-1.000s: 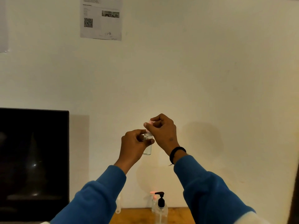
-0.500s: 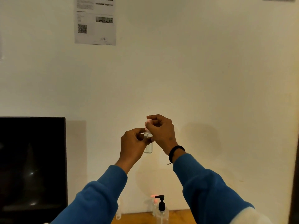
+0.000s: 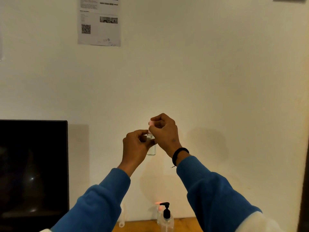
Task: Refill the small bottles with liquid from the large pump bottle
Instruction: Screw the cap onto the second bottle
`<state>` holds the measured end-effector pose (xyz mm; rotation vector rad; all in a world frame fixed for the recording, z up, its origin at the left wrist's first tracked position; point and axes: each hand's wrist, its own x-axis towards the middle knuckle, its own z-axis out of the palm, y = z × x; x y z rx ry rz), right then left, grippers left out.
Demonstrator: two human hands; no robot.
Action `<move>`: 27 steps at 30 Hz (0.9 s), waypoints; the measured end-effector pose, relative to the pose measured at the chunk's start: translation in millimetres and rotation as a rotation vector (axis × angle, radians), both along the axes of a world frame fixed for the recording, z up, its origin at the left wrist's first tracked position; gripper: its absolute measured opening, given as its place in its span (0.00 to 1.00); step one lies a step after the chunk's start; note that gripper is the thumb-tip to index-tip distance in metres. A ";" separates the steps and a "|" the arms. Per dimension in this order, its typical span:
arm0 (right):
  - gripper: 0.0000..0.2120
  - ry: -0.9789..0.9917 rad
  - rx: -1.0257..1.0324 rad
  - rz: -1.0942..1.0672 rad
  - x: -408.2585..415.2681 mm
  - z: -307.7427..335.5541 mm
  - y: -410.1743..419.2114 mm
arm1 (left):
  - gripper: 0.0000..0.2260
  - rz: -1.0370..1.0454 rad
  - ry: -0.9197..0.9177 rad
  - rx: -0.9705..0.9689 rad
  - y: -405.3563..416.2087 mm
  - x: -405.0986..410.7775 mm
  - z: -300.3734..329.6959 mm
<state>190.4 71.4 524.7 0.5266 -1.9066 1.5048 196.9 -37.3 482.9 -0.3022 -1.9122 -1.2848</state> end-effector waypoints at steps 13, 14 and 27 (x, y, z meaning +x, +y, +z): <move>0.10 0.047 0.084 -0.056 0.5 -8.0 -8.4 | 0.13 0.003 -0.001 0.005 -5.5 -4.2 -6.5; 0.11 0.040 0.074 -0.032 0.1 -7.8 -8.5 | 0.13 0.002 0.000 0.010 -6.5 -4.8 -6.0; 0.11 0.061 0.048 -0.075 0.0 -17.9 -4.2 | 0.06 0.006 0.004 0.015 -0.5 -5.6 -13.8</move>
